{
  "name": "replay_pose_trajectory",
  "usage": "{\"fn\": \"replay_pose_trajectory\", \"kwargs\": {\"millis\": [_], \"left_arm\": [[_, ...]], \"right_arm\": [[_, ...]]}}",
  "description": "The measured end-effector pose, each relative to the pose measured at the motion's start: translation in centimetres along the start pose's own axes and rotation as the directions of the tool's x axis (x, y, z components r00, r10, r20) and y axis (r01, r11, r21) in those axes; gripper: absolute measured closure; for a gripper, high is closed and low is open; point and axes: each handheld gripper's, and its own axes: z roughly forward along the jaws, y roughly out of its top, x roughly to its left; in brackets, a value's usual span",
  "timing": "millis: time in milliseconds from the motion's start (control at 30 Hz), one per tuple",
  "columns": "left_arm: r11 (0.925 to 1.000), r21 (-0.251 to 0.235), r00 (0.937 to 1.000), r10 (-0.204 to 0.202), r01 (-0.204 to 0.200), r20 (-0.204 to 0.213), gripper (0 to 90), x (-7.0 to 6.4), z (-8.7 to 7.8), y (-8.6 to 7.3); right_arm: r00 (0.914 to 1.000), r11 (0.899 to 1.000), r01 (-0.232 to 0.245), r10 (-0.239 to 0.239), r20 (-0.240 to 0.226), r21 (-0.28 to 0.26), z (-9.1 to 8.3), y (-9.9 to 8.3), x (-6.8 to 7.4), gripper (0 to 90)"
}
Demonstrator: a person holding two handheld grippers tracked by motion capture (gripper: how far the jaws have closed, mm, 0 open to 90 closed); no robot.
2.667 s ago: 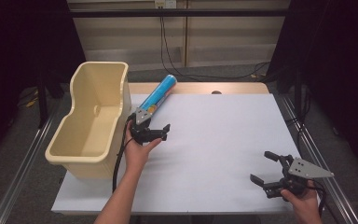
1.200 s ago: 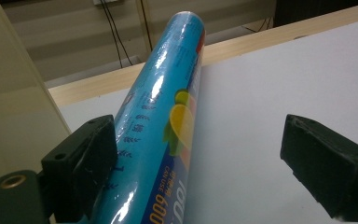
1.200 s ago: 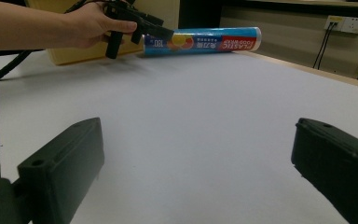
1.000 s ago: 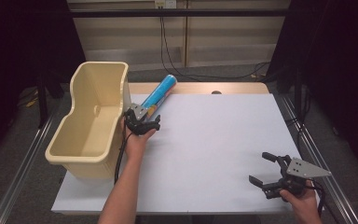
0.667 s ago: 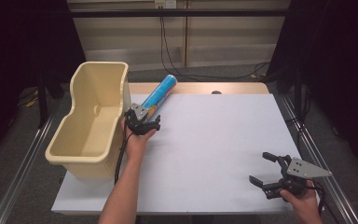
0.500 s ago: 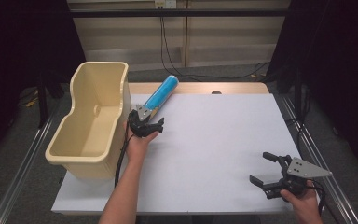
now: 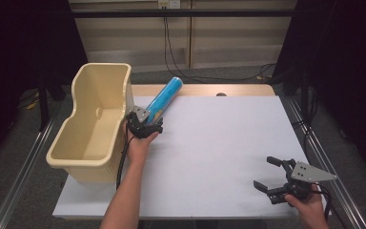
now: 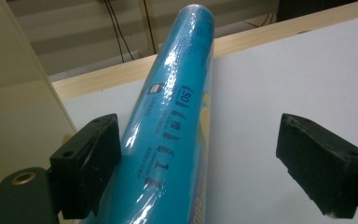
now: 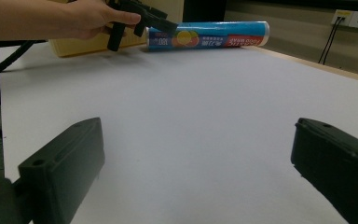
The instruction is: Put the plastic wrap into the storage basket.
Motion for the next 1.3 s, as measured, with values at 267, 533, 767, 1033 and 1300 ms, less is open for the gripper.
{"fn": "replay_pose_trajectory", "kwargs": {"millis": [267, 533, 767, 1033, 1300], "left_arm": [[1.0, -0.005, 1.0, 0.005, -0.005, 0.007, 15.2, 0.2, 0.3, -0.2], [0.9933, 0.112, 0.9977, -0.035, 0.029, 0.058, 16.9, 0.2, 1.4, -0.7], [0.9876, 0.128, 0.992, -0.101, 0.09, 0.076, 31.9, 0.2, 0.9, 0.0], [0.9828, 0.18, 0.9967, -0.053, 0.042, 0.061, 32.3, -0.7, 0.4, 0.5], [0.9805, 0.155, 0.985, -0.138, 0.121, 0.104, 50.5, -1.5, -2.1, 1.9]], "right_arm": [[1.0, 1.0, 0.001, -0.001, 0.002, 0.0, -0.1, 0.0, 0.0, 2.2], [1.0, 1.0, -0.002, 0.002, -0.001, -0.002, -0.1, 0.1, 0.0, 2.2], [1.0, 1.0, -0.005, 0.005, 0.0, -0.004, -0.1, 0.0, 0.0, 2.2], [1.0, 1.0, -0.005, 0.005, 0.001, -0.009, -0.2, 0.0, 0.0, 2.2], [1.0, 1.0, -0.007, 0.007, 0.0, -0.012, -0.2, 0.0, -0.1, 2.4]]}}
